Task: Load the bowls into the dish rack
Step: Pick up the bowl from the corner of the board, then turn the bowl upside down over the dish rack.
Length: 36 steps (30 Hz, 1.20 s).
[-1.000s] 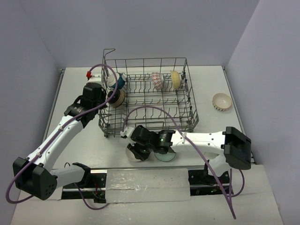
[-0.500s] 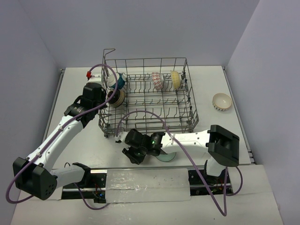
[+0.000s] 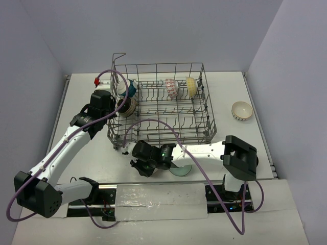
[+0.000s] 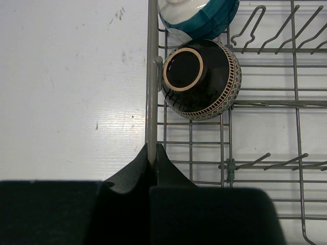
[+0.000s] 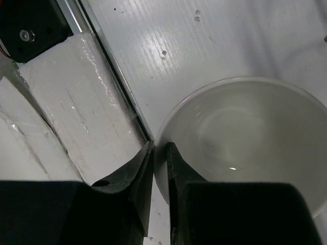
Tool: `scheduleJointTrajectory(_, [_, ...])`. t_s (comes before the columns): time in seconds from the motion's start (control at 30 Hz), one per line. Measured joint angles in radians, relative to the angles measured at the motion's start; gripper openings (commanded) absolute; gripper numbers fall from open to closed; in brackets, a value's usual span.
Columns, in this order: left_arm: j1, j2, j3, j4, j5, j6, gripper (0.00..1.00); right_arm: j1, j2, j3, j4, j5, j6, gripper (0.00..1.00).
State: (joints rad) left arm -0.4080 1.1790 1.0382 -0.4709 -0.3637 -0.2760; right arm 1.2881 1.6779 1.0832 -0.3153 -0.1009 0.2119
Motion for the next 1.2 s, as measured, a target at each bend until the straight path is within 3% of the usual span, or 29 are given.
scheduleJointTrajectory(0.27, [0.000, 0.000, 0.000, 0.000, 0.000, 0.000, 0.00, 0.005, -0.013, 0.013, -0.020, 0.005, 0.011, 0.00])
scheduleJointTrajectory(0.47, [0.000, 0.000, 0.000, 0.000, 0.000, 0.000, 0.00, 0.006, -0.119, 0.024, -0.040, -0.034, 0.060, 0.00])
scheduleJointTrajectory(1.2, [0.000, 0.000, 0.000, 0.000, 0.000, 0.000, 0.00, -0.010, -0.357, 0.251, -0.063, -0.077, 0.086, 0.00])
